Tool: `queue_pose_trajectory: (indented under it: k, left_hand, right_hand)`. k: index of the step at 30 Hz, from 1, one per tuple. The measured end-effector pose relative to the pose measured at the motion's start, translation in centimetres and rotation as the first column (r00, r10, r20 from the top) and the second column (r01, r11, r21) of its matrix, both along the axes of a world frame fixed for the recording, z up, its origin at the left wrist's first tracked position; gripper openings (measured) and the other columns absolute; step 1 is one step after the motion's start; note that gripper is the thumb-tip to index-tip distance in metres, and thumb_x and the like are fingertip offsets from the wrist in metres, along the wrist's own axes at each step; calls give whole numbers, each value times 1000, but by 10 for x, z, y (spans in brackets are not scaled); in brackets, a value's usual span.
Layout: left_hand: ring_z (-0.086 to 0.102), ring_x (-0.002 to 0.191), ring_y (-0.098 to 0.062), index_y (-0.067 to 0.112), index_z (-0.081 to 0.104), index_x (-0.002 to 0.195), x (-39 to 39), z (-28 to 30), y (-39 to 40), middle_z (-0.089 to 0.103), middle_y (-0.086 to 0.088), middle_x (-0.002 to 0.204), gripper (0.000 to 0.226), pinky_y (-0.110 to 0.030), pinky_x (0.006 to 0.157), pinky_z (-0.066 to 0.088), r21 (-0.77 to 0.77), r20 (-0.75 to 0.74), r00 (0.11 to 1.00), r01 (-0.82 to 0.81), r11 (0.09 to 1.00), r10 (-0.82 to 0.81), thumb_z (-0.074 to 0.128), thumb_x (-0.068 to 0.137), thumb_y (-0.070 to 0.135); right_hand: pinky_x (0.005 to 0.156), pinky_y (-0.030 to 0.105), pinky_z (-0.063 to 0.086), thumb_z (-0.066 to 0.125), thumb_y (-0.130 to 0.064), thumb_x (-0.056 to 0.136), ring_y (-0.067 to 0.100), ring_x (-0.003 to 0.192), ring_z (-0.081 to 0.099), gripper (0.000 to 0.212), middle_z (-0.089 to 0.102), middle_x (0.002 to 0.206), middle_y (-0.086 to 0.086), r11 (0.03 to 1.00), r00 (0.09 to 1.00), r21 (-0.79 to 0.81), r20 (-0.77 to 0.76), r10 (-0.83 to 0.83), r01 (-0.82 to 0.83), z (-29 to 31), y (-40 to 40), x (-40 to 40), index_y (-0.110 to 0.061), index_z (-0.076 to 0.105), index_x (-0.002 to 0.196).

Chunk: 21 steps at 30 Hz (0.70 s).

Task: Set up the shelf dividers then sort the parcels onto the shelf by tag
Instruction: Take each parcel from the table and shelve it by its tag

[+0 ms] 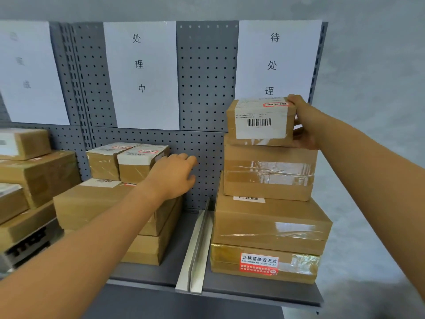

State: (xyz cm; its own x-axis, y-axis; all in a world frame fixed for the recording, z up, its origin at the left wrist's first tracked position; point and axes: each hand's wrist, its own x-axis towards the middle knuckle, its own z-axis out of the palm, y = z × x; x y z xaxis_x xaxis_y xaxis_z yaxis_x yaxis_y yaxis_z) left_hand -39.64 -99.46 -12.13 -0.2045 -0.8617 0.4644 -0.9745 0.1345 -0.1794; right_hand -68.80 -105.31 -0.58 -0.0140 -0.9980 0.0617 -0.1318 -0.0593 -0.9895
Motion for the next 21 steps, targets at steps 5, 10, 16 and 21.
queue_pose_trajectory:
  k: [5,10,16,21]
  left_hand:
    - [55,103,-24,18,50,128,9,-2,3,59,-5,114,36,-35,81,45,-15,-5,1000,-7,1000,7,48,97,36]
    - [55,99,-26,18,50,125,17,-1,10,58,-6,111,33,-36,77,44,-17,-31,999,-43,999,43,48,98,36]
    - [56,101,-26,17,53,124,21,15,33,59,-5,113,32,-40,83,48,-10,-67,993,-100,995,99,45,99,36]
    - [56,106,-28,17,54,124,33,27,73,61,-7,116,33,-39,82,49,-57,-77,978,-201,978,196,49,96,34]
  right_hand:
    - [81,44,58,44,-58,94,29,88,64,46,56,111,11,997,995,52,-83,-59,64,7,-37,-5,-17,60,105]
    - [100,40,44,33,-56,99,33,121,53,68,52,139,14,966,956,-57,-140,-259,253,16,-51,-3,-8,41,146]
    - [85,26,39,52,-27,98,22,109,55,37,61,125,11,750,885,-660,-322,-337,45,22,-17,37,-8,56,130]
    - [95,26,37,55,-19,99,22,123,52,37,57,133,10,554,777,-693,-617,-126,-461,-13,41,98,-10,54,134]
